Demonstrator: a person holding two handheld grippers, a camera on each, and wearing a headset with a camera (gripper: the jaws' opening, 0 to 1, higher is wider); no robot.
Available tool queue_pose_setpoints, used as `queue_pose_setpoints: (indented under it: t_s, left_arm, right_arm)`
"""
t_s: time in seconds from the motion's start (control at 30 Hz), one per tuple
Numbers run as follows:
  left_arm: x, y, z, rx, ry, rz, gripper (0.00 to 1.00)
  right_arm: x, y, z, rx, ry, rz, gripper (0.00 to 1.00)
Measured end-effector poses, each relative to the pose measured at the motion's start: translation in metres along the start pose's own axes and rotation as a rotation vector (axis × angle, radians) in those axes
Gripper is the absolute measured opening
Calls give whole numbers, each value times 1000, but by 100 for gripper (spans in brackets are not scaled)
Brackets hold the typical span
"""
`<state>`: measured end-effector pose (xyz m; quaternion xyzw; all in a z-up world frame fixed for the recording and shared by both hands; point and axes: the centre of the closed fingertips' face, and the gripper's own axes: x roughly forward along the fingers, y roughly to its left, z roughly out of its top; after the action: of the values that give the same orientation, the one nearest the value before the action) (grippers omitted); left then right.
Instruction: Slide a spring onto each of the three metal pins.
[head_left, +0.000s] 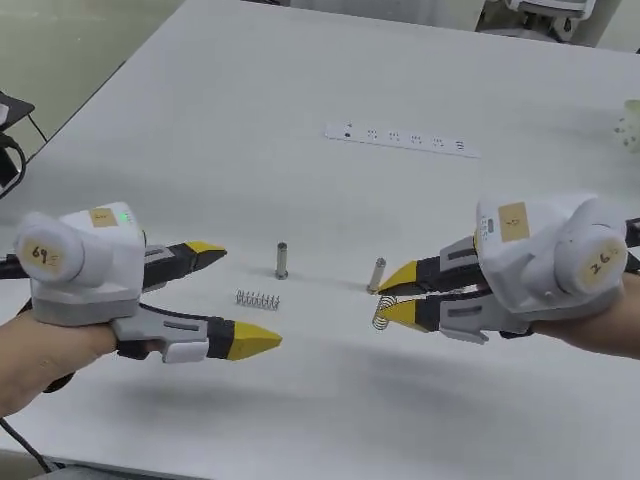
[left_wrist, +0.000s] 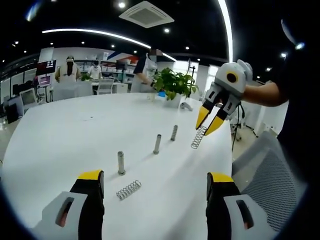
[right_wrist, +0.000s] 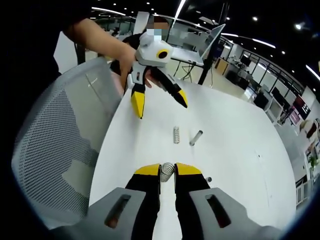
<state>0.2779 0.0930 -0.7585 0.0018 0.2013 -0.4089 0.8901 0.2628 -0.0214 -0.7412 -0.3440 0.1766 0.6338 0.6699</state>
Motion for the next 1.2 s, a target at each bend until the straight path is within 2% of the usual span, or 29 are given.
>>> queue_pose_setpoints:
  t_s: [0.07, 0.13, 0.2, 0.33, 0.63, 1.2]
  left_arm:
    - [-2, 2, 0, -4, -8, 9, 89]
    - [-3, 3, -3, -10, -2, 16, 96]
    - [-5, 5, -6, -4, 9, 23, 98]
    - [-8, 6, -9, -7, 17, 26, 98]
    - [-14, 11, -11, -15, 12, 47, 98]
    - [-18, 16, -16, -17, 25, 61, 98]
  right_arm:
    - [0, -1, -1, 2, 1, -3, 7]
    - [0, -2, -3, 9, 3, -5, 7]
    - [1, -4, -5, 17, 7, -6, 7]
    - [1, -7, -6, 38, 4, -5, 7]
    - [4, -18, -9, 38, 17, -13, 8]
    - [3, -49, -19, 67, 29, -74, 8]
